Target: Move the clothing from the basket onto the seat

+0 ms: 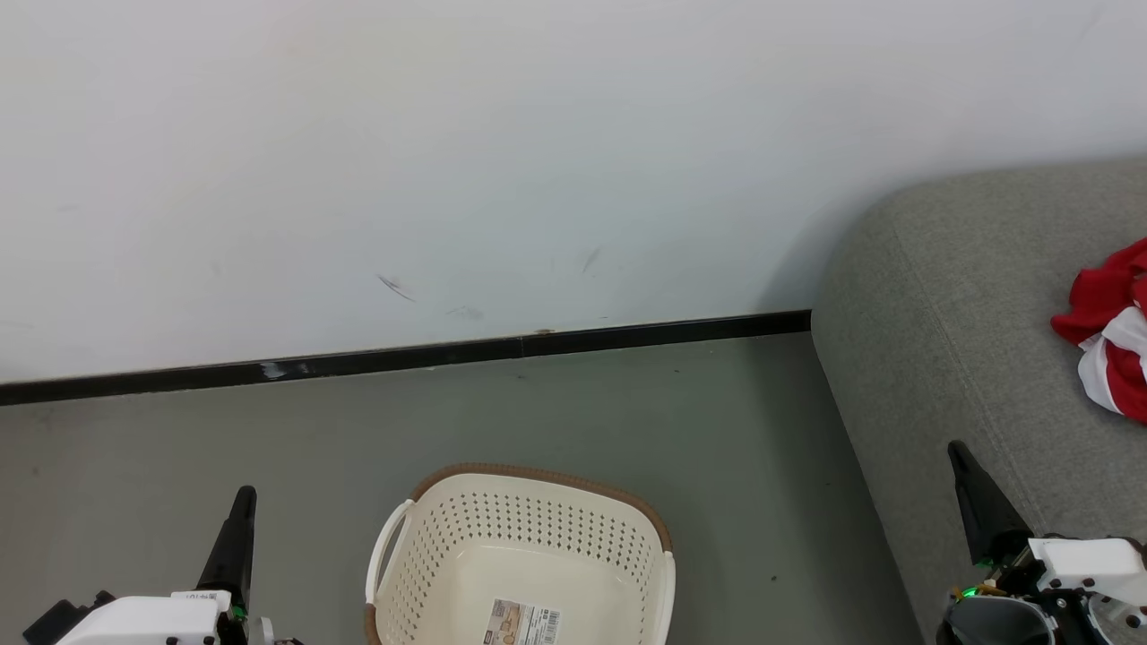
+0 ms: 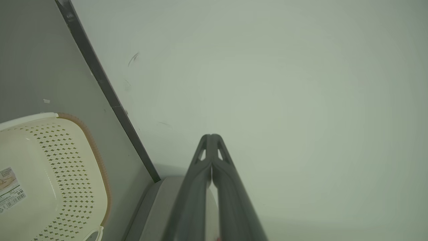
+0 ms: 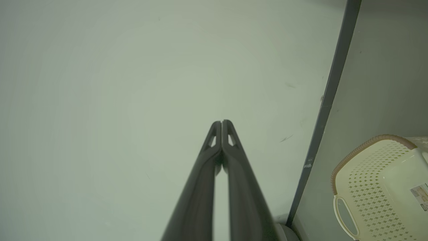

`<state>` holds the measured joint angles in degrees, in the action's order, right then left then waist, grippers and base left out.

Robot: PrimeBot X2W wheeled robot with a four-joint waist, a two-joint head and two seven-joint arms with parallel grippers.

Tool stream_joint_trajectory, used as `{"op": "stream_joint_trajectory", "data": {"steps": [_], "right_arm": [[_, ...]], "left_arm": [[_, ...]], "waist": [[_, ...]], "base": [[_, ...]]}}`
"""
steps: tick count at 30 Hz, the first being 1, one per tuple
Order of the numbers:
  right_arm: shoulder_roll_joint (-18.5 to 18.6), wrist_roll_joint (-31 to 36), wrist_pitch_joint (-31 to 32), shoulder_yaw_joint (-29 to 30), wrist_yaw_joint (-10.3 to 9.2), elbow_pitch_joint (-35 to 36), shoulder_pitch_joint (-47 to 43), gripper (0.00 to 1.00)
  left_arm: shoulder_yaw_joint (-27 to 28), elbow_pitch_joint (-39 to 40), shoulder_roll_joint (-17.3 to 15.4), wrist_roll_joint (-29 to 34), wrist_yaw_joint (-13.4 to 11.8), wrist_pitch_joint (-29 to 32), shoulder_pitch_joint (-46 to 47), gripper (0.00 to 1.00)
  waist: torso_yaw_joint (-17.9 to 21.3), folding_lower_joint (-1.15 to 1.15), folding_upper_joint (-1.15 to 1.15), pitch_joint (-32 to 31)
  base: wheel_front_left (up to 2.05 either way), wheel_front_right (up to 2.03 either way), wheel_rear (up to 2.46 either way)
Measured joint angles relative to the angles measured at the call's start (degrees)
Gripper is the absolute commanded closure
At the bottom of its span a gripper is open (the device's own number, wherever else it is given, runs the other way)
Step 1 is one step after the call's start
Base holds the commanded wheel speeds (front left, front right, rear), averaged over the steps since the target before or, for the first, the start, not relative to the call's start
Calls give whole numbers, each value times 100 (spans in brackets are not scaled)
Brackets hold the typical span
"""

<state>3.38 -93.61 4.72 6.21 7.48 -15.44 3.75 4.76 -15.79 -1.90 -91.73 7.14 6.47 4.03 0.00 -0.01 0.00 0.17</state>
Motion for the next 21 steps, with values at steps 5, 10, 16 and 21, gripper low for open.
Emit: {"op": "stream_joint_trajectory", "data": {"steps": [5, 10, 16, 21], "right_arm": [[-1, 0, 0, 1, 1, 0, 0, 100], [-1, 0, 0, 2, 0, 0, 0, 100], [-2, 0, 0, 3, 1, 0, 0, 100], [-2, 0, 0, 4, 1, 0, 0, 100]], "left_arm": [[0, 0, 0, 0, 0, 0, 0, 100], [0, 0, 0, 0, 0, 0, 0, 100], [0, 0, 0, 0, 0, 0, 0, 100], [0, 0, 0, 0, 0, 0, 0, 100]], "waist": [[0, 0, 0, 0], [0, 0, 0, 0], [0, 0, 0, 0], [0, 0, 0, 0]], "base": [[0, 0, 0], [0, 0, 0], [0, 0, 0], [0, 0, 0]]}}
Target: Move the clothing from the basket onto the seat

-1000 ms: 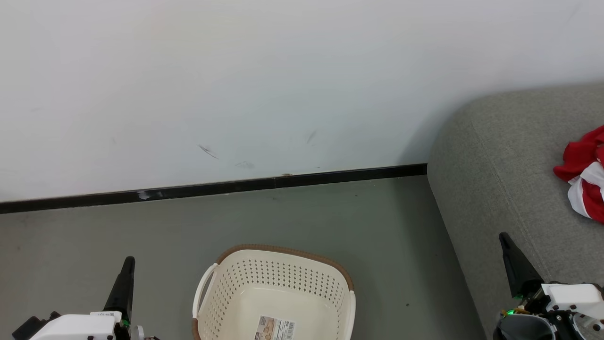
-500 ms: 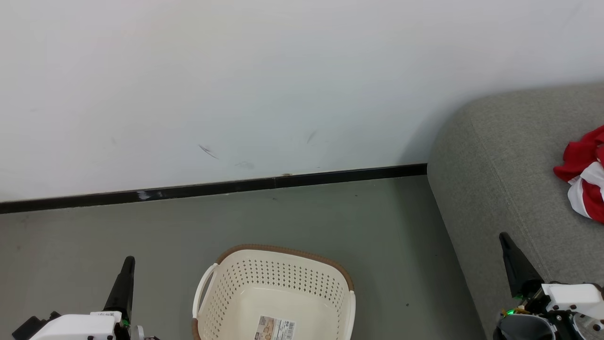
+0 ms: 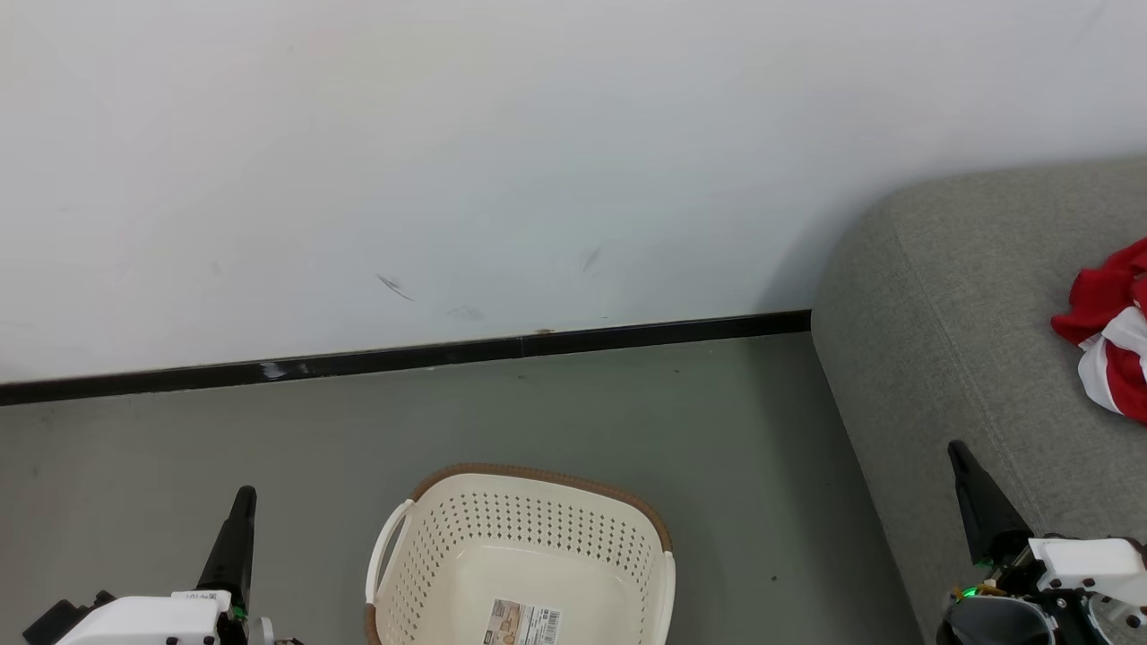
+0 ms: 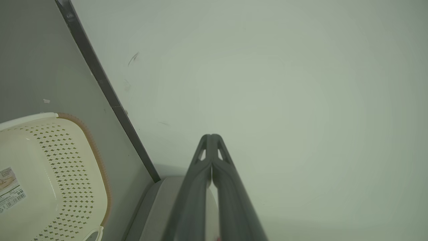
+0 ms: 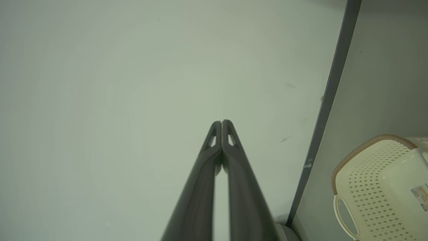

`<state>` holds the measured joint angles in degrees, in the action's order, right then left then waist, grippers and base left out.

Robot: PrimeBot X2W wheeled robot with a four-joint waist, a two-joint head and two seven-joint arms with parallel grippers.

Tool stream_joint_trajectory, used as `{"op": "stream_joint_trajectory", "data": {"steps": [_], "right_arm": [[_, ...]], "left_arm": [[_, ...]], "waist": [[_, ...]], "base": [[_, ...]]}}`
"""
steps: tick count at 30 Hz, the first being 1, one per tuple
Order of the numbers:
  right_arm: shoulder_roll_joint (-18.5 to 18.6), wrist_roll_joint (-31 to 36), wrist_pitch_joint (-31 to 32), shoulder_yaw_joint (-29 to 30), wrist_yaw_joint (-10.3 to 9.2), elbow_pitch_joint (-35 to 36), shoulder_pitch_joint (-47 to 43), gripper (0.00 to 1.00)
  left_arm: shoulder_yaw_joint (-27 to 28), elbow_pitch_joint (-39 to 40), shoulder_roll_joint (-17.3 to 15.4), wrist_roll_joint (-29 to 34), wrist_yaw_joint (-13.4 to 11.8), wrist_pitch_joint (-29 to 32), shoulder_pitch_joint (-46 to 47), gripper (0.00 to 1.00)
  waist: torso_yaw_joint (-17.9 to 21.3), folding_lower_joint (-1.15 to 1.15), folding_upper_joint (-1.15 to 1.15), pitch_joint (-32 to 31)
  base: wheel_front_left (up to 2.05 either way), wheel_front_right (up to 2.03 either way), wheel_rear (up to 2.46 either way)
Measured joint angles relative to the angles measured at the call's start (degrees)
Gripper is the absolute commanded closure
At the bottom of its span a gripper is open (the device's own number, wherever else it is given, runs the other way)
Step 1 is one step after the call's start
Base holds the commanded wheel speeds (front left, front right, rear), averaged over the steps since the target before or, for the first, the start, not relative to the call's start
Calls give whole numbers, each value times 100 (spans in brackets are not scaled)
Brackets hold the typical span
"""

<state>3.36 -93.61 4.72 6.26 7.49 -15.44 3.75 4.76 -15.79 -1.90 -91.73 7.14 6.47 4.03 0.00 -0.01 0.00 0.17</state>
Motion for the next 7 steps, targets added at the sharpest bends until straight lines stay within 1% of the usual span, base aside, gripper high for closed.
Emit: {"op": "stream_joint_trajectory", "data": {"steps": [7], "right_arm": [[-1, 0, 0, 2, 0, 0, 0, 100]], "left_arm": [[0, 1, 0, 0, 0, 0, 0, 100]], "waist": [[0, 0, 0, 0]], "base": [[0, 0, 0]]}}
